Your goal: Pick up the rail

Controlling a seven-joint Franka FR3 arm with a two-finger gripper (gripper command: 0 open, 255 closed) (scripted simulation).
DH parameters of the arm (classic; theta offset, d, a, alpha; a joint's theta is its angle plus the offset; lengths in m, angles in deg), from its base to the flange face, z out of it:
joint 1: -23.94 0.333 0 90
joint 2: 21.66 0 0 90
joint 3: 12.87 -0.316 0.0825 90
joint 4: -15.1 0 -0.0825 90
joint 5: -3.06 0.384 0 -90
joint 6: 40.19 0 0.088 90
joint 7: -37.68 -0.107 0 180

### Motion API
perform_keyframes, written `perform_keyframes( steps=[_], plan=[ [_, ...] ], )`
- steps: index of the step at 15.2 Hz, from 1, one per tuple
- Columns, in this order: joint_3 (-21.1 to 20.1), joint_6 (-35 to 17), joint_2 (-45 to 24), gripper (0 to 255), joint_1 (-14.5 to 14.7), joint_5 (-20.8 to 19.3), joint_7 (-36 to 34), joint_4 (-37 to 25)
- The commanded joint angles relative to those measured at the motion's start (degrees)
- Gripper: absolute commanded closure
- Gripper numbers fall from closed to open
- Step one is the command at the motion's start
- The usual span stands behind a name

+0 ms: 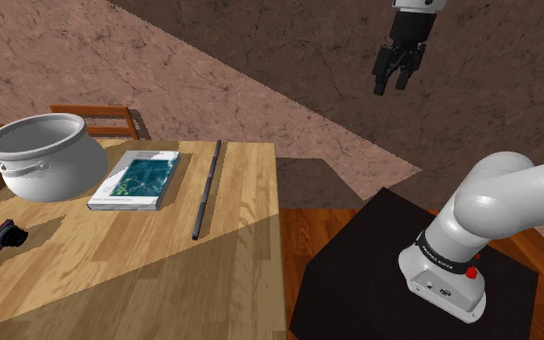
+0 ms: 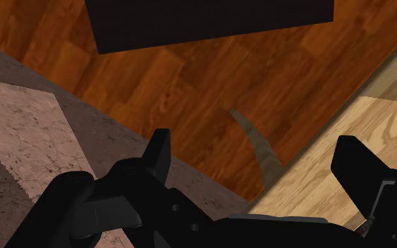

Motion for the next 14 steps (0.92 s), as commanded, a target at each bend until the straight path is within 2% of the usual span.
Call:
perform_keyframes(
  steps=[1,7,14],
  plan=[
    [0.00,0.00,0.00,0,0.00,0.00,0.00,0.00],
    [-8.01,-7.33,-2.20,0,0.82,5.09,-11.03,4.09],
    [-17.51,-16.79,-9.41,0,1.35,9.52,-23.54,4.84]
  ],
)
